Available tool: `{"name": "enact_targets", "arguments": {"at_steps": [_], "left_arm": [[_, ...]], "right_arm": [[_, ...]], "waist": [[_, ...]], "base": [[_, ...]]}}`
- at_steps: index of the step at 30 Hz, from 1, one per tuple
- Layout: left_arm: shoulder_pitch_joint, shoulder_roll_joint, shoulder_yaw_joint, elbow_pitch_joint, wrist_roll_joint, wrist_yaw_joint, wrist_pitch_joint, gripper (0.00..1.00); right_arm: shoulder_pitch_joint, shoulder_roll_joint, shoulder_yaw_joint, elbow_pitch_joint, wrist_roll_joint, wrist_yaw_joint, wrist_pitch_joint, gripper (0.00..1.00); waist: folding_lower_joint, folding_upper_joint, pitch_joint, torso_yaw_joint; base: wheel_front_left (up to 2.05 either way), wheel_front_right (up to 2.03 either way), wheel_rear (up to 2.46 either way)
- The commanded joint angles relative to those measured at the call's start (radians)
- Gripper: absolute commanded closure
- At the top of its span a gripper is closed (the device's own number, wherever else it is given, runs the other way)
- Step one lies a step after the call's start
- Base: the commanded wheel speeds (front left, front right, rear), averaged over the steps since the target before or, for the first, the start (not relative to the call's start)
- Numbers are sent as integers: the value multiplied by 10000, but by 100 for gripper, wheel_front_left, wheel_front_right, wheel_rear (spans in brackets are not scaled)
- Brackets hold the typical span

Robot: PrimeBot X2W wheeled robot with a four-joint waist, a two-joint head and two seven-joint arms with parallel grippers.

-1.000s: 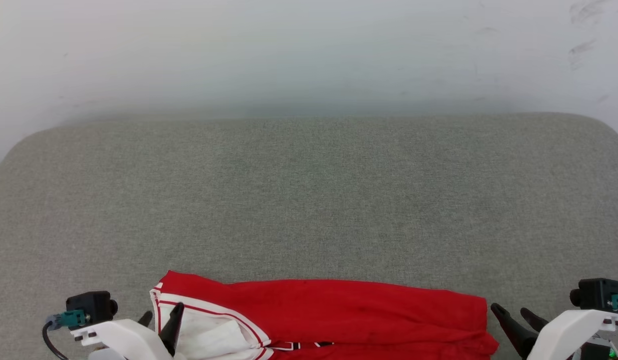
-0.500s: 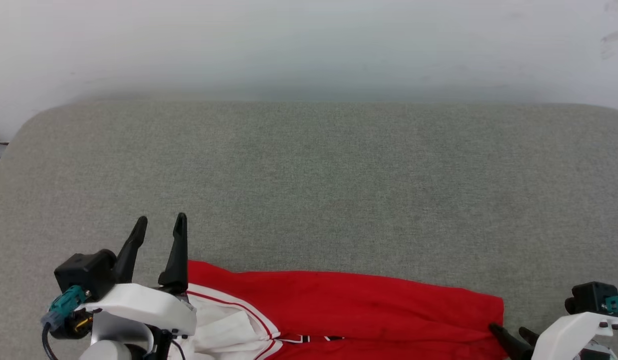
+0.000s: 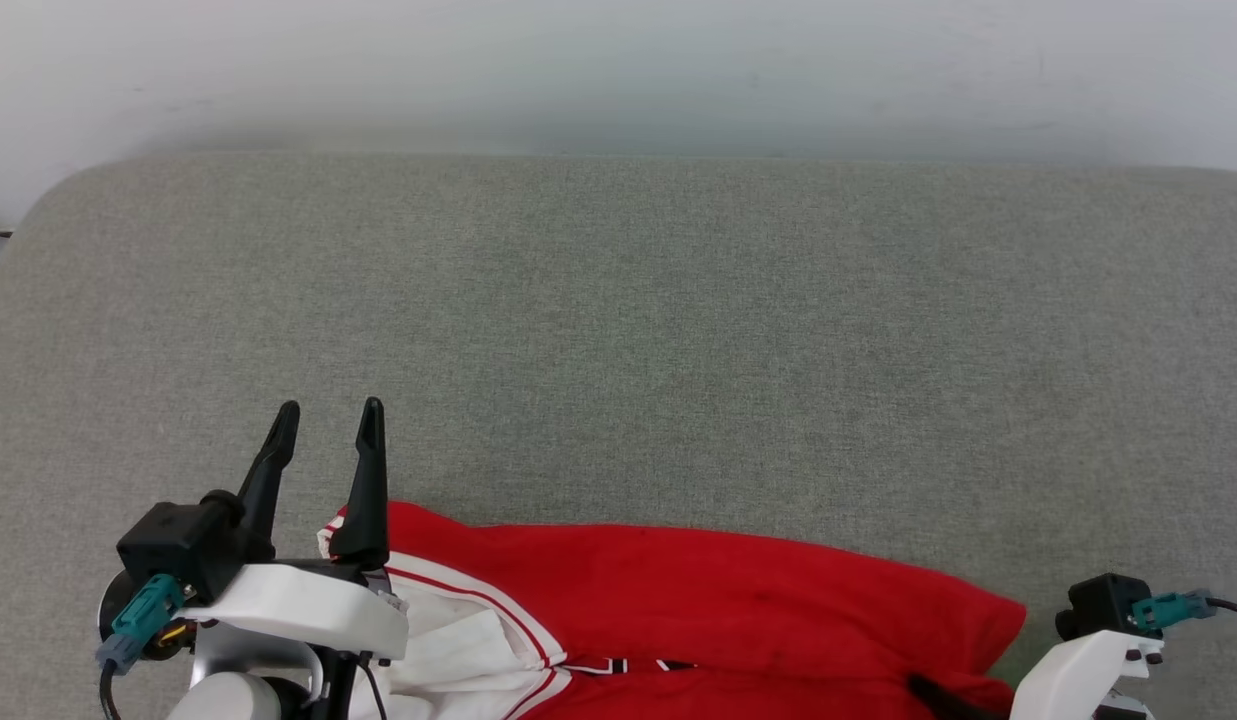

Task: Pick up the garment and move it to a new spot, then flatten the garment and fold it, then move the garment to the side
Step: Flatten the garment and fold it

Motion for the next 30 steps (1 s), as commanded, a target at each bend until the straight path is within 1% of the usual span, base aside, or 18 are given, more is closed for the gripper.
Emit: {"name": "enact_targets", "arguments": {"at_steps": [1, 2, 3, 4, 5, 6, 7, 13, 20, 24, 25, 30], "left_arm": [[-37, -44, -6, 39, 36, 48, -35, 0], [-38, -44, -9, 54, 39, 52, -45, 0], [-42, -47, -20, 70, 40, 37, -49, 0], [-46, -41, -33, 99, 45, 44, -31, 0], [-54, -40, -39, 111, 51, 50, -27, 0], [-62, -38, -64, 134, 41, 30, 2, 0], [-65, -28, -77, 154, 38, 17, 20, 0], [-37, 26, -156, 199, 96, 59, 58, 0], [235, 178, -199, 169, 192, 212, 123, 0], [402, 275, -224, 78, 261, 312, 152, 0], [429, 297, -237, 60, 273, 345, 161, 0], [543, 320, -304, -20, 358, 422, 191, 0]], "right_arm": [[406, 239, 420, 344, 141, -5, 276, 0], [450, 236, 504, 296, 136, -5, 307, 0], [479, 228, 534, 257, 131, -6, 315, 15], [477, 222, 559, 227, 137, -6, 303, 51], [478, 213, 572, 198, 138, -6, 306, 65], [466, 199, 571, 191, 140, -6, 315, 92], [445, 183, 563, 211, 144, -6, 349, 100], [58, -77, 273, 43, 175, -11, 166, 100], [-483, -624, -278, -237, 84, -11, -95, 100], [-785, -994, -852, -126, -28, -11, 1, 100], [-824, -1001, -1007, -128, -114, -9, 61, 100], [-899, -1311, -2150, -54, -343, -9, 437, 100]], "waist": [[-1, 1, -10, -2], [-1, 1, -19, -12], [-1, 1, -28, -22], [-1, 1, -46, -38], [-1, 1, -61, -56], [-1, 1, -79, -67], [-1, 1, -108, -76], [-1, 1, -273, -93], [-1, 1, -662, -199], [-1, 1, -861, -283], [-1, 1, -921, -308], [-1, 1, -1058, -399]], "base": [[0, 0, 0], [0, 0, 0], [0, 0, 0], [0, 0, 0], [0, 0, 0], [0, 0, 0], [0, 0, 0], [0, 0, 0], [0, 0, 0], [0, 0, 0], [0, 0, 0], [0, 0, 0]]}}
